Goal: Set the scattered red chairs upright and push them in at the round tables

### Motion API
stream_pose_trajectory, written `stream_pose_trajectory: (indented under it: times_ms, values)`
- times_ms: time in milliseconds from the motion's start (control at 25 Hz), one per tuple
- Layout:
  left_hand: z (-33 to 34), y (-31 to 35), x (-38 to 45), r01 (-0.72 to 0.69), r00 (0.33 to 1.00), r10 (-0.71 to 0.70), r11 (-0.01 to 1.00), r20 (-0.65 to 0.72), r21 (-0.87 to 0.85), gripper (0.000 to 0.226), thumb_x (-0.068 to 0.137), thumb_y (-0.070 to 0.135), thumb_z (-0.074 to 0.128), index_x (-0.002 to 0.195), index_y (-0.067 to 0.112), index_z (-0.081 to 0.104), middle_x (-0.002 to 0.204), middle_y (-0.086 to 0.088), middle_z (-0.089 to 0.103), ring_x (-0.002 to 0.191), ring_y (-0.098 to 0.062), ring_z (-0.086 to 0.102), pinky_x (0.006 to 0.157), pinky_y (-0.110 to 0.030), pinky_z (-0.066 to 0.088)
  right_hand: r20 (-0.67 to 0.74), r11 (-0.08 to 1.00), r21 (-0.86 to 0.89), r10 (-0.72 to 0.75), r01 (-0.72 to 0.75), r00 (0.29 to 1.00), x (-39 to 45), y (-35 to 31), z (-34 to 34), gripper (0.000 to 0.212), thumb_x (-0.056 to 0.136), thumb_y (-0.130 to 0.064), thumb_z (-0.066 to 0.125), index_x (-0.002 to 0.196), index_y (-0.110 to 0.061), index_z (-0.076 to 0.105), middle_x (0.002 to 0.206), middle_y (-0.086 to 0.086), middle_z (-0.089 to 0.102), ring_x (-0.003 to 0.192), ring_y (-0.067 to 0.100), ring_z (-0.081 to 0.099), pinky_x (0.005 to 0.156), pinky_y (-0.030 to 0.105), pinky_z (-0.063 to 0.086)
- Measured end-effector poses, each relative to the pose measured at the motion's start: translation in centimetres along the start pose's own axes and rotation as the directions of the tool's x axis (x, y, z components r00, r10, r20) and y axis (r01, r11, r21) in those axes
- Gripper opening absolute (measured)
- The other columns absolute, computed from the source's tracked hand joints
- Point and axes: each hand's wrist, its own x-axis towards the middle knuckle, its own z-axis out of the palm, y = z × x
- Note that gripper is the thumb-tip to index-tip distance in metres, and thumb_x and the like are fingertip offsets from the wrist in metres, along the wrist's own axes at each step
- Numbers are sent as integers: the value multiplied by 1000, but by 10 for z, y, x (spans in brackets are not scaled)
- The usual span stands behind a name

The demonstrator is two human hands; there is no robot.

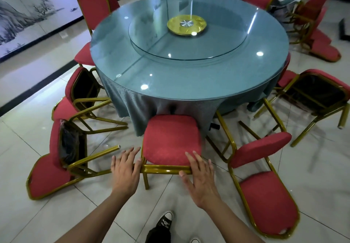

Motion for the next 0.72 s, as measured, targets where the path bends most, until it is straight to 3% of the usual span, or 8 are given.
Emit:
stream_pose_trajectory:
  times_ms: [320,520,720]
  values:
    - [-7,1,72,-30,998,31,999,50,-29,68,95,62,7,147,37,44,151,4,46,147,-20,29,123,-48,9,24,999,-13,47,-46,999,65,-8,-6,74,92,-81,6,157,-45,13,166,-12,14,153,5,7,127,43,-2]
    - [-9,-5,122,-72,993,74,997,88,-26,80,91,75,-5,144,40,44,146,6,48,141,-19,36,120,-49,20,44,997,-28,77,-75,996,107,-12,-11,79,90,-83,2,158,-45,14,166,-11,15,154,6,6,127,44,-1]
    - [-12,0,151,-59,992,64,997,105,-45,73,91,72,6,145,41,44,149,5,47,142,-23,34,118,-51,23,58,993,-25,114,-112,992,133,-16,-16,78,89,-83,4,156,-46,16,165,-13,14,154,8,7,127,42,-1]
